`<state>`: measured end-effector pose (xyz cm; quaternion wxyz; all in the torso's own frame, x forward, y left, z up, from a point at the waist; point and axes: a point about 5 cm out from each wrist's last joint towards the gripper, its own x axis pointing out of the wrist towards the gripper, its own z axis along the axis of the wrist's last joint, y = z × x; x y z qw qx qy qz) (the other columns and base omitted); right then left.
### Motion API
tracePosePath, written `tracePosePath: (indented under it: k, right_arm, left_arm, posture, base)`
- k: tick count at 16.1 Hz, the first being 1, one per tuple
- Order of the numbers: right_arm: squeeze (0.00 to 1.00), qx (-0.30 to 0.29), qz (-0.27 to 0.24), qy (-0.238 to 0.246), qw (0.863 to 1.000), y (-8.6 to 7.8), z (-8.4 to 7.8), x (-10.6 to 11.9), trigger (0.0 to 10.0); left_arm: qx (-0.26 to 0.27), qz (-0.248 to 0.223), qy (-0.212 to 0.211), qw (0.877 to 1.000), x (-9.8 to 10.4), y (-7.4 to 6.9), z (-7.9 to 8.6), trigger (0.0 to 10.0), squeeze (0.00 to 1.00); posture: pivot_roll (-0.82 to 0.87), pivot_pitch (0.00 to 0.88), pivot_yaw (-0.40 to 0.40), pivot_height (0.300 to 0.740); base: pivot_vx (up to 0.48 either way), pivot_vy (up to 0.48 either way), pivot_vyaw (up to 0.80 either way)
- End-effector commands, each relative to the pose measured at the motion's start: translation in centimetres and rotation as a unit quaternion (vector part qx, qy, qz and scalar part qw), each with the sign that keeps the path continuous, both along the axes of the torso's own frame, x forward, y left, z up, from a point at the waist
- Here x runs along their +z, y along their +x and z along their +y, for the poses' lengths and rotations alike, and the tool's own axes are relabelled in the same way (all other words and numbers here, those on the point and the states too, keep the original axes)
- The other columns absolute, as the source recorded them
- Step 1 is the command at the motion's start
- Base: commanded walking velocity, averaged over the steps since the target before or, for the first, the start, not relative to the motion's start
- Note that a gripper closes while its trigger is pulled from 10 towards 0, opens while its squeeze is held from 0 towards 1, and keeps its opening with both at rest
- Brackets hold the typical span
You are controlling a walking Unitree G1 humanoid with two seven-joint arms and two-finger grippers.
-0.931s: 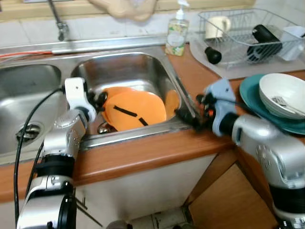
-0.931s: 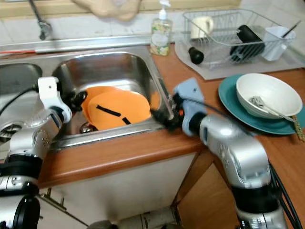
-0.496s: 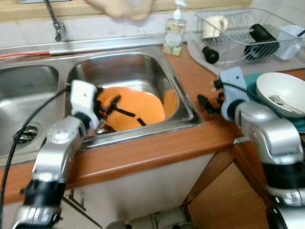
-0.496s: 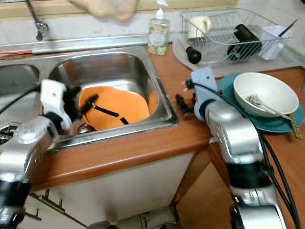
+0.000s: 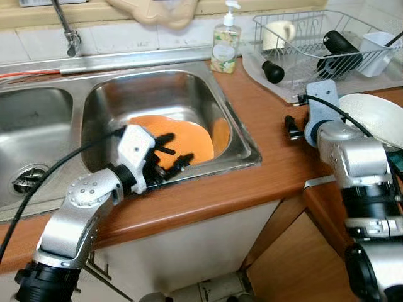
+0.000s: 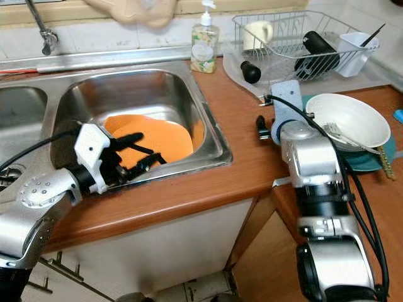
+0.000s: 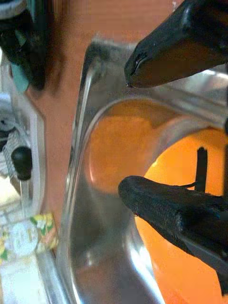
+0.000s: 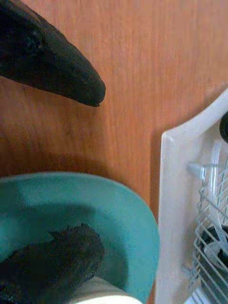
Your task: Kitchen organization
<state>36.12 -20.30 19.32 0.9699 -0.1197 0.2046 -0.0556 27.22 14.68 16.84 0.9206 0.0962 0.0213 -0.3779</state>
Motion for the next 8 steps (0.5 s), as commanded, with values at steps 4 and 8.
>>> tracePosePath:
  k: [4,8]
  right_arm:
    - [0.00,-0.014,0.028,0.056,0.998,0.6,-0.7,-0.3,10.0]
    - [0.00,-0.005,0.074,0.092,0.993,0.8,-0.7,-1.3,10.0]
  left_arm:
    - [-0.016,0.004,0.007,1.000,0.3,-0.5,-0.2,10.0,0.00]
    - [-0.014,0.007,0.013,1.000,0.2,-0.5,-0.1,10.0,0.00]
  posture:
    - [-0.04,0.000,-0.016,0.740]
    - [-0.04,0.000,-0.014,0.740]
  base:
    - [0.000,0.000,0.00]
    - [0.000,0.000,0.00]
